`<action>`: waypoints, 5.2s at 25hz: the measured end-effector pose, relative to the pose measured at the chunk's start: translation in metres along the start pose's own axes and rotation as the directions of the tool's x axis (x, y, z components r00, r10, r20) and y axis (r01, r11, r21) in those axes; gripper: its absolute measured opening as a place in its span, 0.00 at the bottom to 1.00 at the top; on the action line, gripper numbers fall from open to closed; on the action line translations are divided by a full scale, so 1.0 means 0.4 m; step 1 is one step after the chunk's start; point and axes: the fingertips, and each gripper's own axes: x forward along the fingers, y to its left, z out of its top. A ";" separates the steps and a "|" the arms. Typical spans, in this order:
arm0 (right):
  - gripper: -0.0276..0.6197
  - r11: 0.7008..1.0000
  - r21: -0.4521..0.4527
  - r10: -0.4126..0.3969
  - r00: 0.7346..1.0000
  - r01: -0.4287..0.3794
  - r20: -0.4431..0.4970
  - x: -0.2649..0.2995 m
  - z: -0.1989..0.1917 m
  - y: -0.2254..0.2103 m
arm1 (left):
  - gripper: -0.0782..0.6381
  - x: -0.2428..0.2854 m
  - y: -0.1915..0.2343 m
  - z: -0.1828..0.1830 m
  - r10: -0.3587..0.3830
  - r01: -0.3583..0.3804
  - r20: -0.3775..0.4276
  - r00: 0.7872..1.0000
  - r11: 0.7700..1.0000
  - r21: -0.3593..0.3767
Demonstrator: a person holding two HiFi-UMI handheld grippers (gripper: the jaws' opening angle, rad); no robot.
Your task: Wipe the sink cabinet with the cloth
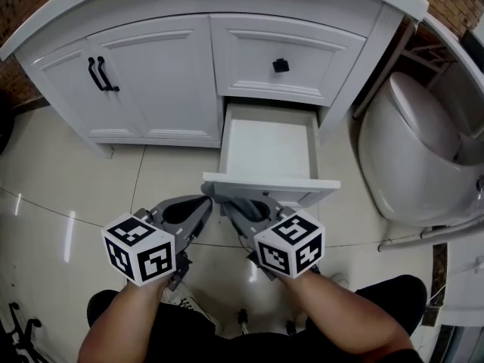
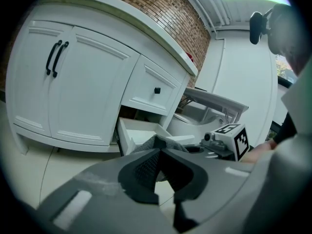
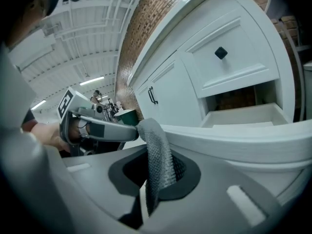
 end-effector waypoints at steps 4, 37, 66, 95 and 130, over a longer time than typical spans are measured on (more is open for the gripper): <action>0.08 0.999 0.014 -0.047 0.999 0.047 0.006 -0.038 0.000 -0.048 | 0.11 0.034 -0.029 -0.008 -0.033 0.033 -0.027 0.999 0.999 0.018; 0.08 0.891 0.187 -0.426 0.904 0.415 0.027 -0.441 -0.062 -0.354 | 0.11 0.098 -0.134 -0.025 -0.100 0.106 -0.081 0.992 0.992 0.070; 0.08 0.995 -0.099 -0.016 0.993 0.027 0.115 -0.005 0.168 0.018 | 0.11 0.001 0.014 0.029 0.003 -0.004 0.038 0.999 1.000 0.024; 0.08 0.886 0.003 -0.460 0.880 0.463 0.122 -0.428 0.147 -0.318 | 0.11 0.067 -0.100 0.083 -0.071 0.064 0.057 0.996 0.991 0.118; 0.08 0.991 -0.084 -0.109 0.994 0.108 -0.010 -0.073 0.388 -0.327 | 0.11 0.011 0.198 0.196 0.079 -0.106 0.137 0.987 0.974 0.200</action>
